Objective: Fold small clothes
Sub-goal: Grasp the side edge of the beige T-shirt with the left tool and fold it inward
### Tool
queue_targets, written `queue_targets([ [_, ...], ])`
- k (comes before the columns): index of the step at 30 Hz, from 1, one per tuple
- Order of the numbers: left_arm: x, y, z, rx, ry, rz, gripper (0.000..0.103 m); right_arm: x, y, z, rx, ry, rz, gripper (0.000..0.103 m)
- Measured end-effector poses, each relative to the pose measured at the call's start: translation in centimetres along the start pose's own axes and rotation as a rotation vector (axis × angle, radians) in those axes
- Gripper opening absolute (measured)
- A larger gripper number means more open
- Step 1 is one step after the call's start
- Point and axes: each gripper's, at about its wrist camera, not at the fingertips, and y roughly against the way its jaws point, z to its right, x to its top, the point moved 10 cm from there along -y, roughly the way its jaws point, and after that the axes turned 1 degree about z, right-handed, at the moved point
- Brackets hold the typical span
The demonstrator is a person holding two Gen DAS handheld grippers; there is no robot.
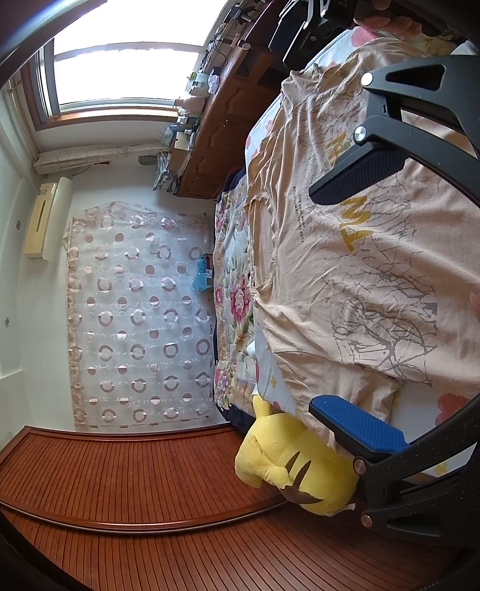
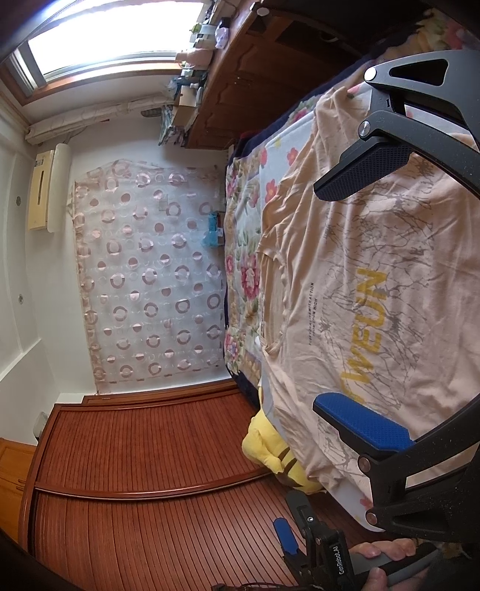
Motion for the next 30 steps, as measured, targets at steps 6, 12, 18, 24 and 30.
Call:
queue_targets([
  [6,-1.4,-2.0,-2.9,0.024,0.021,-0.054,0.103,-1.4,-1.9,-0.1,0.033,0.005,-0.066,0.103],
  [12,-4.5,-3.5,-5.8,0.049,0.038,-0.122,0.103,-2.2,-4.8,-1.1,0.07,0.043,-0.163,0.103],
  [18,-6.2,-4.6,-9.5,0.066,0.069,-0.153,0.103,-1.7,-6.7,-1.6,0.066,0.086,-0.224,0.103],
  [24,-7.4,-5.9,-12.7,0.045,0.077,-0.206,0.096,-0.6,-7.6,-3.1,0.126,0.104,-0.24,0.103],
  [30,-8.1,-8.3,-15.7,0.004,0.115,-0.273,0.079,-1.2,-8.6,-4.0,0.2,0.141,-0.26,0.097],
])
